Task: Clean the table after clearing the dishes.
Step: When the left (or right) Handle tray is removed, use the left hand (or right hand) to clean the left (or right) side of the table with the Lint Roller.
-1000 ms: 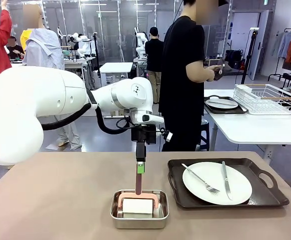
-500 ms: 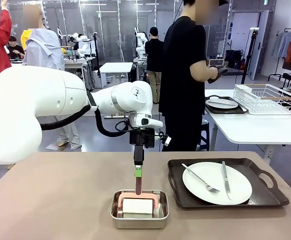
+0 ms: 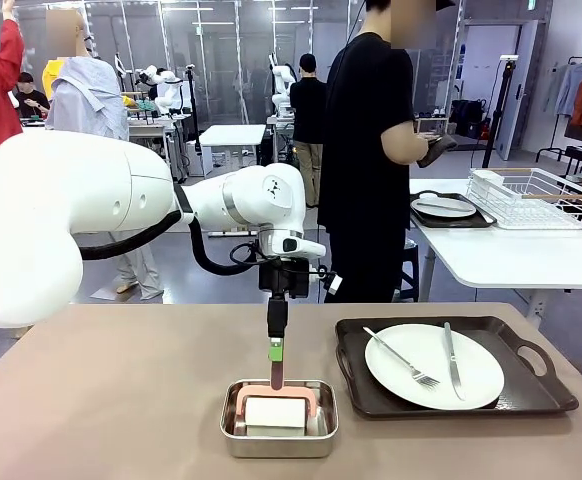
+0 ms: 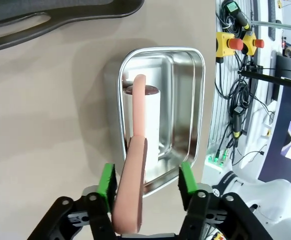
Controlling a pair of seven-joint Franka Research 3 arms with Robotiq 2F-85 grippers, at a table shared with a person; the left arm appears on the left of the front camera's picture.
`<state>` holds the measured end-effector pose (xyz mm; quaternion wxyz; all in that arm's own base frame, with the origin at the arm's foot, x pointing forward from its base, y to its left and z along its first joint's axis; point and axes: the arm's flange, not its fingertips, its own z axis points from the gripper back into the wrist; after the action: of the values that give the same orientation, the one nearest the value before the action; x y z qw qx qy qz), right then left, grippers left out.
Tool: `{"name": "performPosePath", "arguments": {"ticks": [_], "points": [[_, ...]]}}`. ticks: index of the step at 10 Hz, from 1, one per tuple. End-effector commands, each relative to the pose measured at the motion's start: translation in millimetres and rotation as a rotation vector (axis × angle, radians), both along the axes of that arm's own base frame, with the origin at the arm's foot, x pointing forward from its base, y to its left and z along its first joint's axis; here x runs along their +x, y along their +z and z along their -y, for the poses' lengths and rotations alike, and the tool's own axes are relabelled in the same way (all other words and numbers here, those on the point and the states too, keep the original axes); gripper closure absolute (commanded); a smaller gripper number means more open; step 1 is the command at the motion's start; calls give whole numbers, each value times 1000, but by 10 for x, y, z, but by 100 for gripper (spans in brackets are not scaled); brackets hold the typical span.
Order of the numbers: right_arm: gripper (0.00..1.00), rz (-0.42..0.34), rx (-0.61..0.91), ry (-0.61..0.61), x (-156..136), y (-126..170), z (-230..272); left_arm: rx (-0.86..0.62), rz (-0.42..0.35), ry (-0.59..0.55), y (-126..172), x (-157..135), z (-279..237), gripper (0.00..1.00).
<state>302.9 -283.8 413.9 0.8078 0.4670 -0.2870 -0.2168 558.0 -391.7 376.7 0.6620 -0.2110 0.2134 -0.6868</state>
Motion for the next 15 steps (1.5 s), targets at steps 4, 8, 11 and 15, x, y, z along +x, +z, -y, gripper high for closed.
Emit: {"name": "performPosePath", "arguments": {"ticks": [4,8,11,15], "points": [[0,5,-7,12,-52,7,-14,-55,15,-29,61,-72,-36,86],[0,5,-7,12,-52,7,-14,-46,18,19,242,-160,-216,100],[0,5,-7,12,-52,7,-14,57,110,306,914,-567,-790,87],[0,5,-7,12,-52,7,-14,35,141,1176,1168,-1120,-2089,87]]}}
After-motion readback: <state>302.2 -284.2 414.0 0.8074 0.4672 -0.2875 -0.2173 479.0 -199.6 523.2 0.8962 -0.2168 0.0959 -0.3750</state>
